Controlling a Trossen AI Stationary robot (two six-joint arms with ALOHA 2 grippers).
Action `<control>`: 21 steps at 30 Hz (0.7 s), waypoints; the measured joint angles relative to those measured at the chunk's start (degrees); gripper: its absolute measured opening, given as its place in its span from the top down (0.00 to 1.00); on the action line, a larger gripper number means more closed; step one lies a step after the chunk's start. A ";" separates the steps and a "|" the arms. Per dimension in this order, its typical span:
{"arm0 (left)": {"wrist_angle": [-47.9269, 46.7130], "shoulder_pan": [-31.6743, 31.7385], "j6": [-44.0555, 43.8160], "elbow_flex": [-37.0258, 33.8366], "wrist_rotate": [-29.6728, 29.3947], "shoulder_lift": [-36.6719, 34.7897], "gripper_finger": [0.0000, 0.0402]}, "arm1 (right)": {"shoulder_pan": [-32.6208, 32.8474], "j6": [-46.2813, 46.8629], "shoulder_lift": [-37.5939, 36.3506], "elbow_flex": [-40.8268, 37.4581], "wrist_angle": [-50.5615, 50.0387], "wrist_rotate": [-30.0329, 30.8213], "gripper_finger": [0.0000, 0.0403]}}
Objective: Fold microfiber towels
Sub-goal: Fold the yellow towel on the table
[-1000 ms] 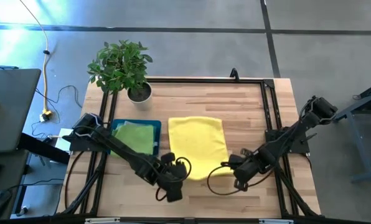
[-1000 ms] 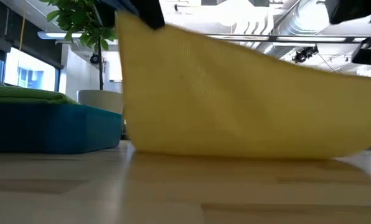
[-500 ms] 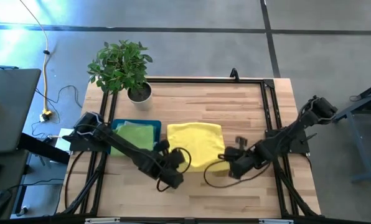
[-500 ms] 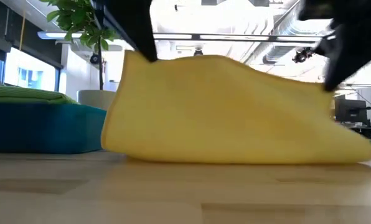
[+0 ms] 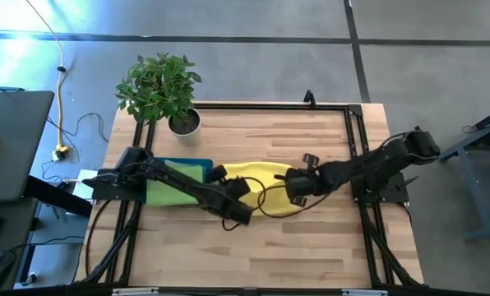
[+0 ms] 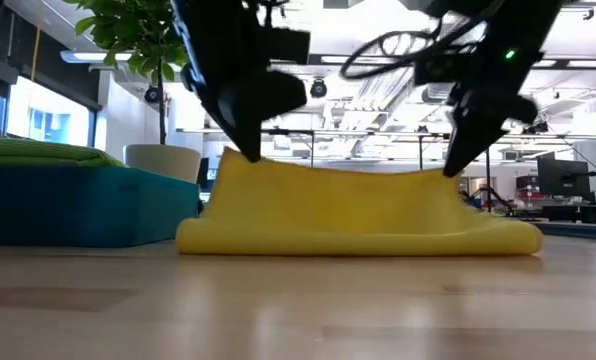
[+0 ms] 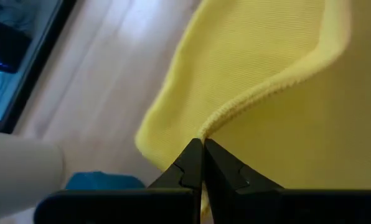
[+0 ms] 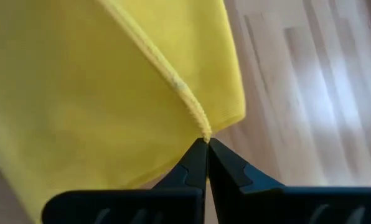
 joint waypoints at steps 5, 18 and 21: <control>-2.77 3.43 0.28 -0.05 -2.98 1.10 1.00 | -4.91 -5.68 2.51 0.00 2.12 -0.30 1.00; 1.75 10.48 -0.95 -7.90 -3.40 1.02 0.99 | -10.98 -14.51 7.83 0.00 7.63 -1.17 0.97; 3.10 11.26 -0.51 -8.33 -3.55 1.02 0.97 | -11.04 -15.96 8.08 0.00 7.51 -0.32 0.88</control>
